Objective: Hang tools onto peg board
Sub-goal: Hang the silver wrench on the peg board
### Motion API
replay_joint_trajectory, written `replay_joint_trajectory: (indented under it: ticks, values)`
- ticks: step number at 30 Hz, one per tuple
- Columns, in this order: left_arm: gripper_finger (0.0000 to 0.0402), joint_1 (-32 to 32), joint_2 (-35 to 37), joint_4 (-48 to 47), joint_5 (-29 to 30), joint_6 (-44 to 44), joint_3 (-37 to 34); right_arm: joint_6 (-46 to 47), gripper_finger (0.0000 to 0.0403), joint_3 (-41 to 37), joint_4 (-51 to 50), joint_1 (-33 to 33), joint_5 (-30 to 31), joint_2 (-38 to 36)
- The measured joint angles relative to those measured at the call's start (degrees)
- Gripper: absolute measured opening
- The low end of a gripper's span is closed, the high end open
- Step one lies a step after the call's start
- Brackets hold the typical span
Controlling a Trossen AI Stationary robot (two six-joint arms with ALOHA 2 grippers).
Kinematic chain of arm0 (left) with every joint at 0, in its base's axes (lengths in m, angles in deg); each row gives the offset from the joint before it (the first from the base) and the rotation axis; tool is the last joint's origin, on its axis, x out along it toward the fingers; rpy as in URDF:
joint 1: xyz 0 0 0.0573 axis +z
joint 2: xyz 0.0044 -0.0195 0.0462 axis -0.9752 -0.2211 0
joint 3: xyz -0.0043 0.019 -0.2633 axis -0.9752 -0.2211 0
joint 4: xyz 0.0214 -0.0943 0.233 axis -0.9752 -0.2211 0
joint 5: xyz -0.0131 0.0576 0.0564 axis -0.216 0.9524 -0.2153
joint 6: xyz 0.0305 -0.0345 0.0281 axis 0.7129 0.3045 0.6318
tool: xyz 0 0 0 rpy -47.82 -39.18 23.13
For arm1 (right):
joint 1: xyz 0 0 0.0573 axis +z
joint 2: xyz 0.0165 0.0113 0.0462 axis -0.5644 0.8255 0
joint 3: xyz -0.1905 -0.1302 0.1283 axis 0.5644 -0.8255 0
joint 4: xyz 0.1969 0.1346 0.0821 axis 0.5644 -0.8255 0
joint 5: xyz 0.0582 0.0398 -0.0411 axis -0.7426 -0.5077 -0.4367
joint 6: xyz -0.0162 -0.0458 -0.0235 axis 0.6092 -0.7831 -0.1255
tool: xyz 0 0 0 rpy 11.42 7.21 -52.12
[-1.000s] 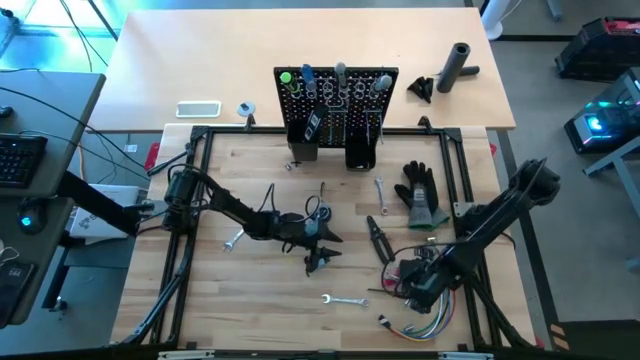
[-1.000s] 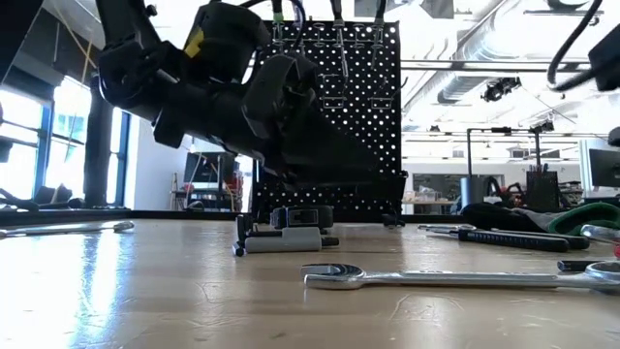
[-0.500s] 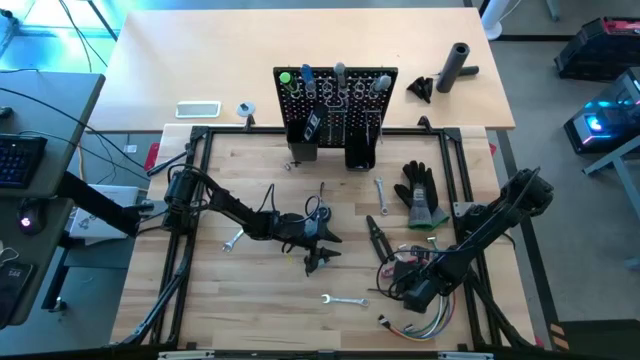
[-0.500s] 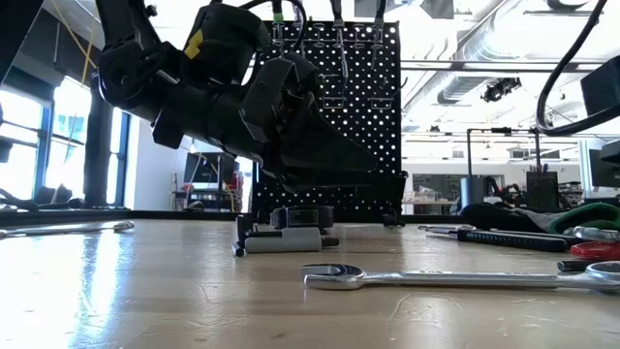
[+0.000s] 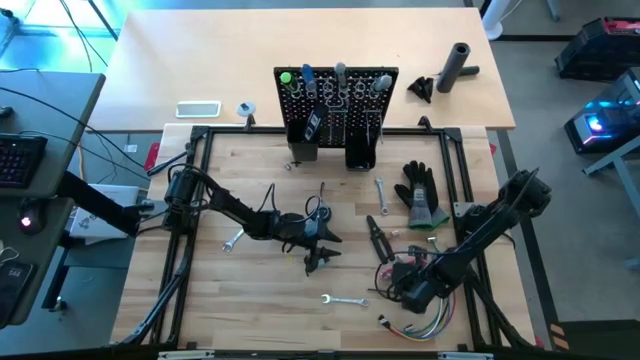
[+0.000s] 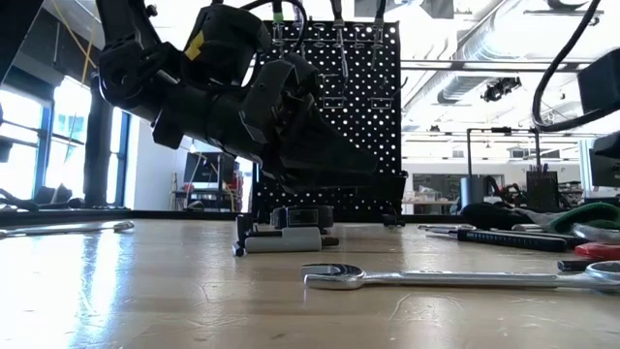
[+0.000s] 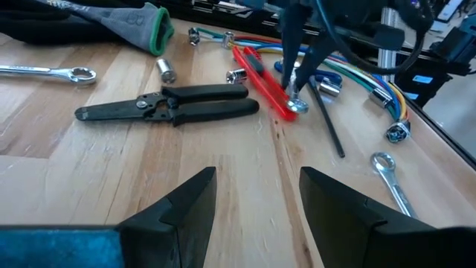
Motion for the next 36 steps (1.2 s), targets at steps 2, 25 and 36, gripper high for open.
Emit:
replay_joint_trajectory:
  ticks: [2, 25, 36]
  values:
    - [0.0188, 0.00, 0.27, 0.18, -0.02, 0.44, 0.00, -0.33, 0.0031, 1.17, -0.25, -0.59, 2.42, -0.92]
    - [0.0187, 0.04, 20.48, -33.62, 11.41, 10.57, -0.03, -26.24, 0.0031, 13.41, 0.28, -19.75, 29.79, -4.99]
    - [0.0149, 0.09, 29.50, -42.47, 22.08, 10.37, -2.91, -37.41, 0.0031, 13.41, 7.89, -32.34, 30.45, -13.98]
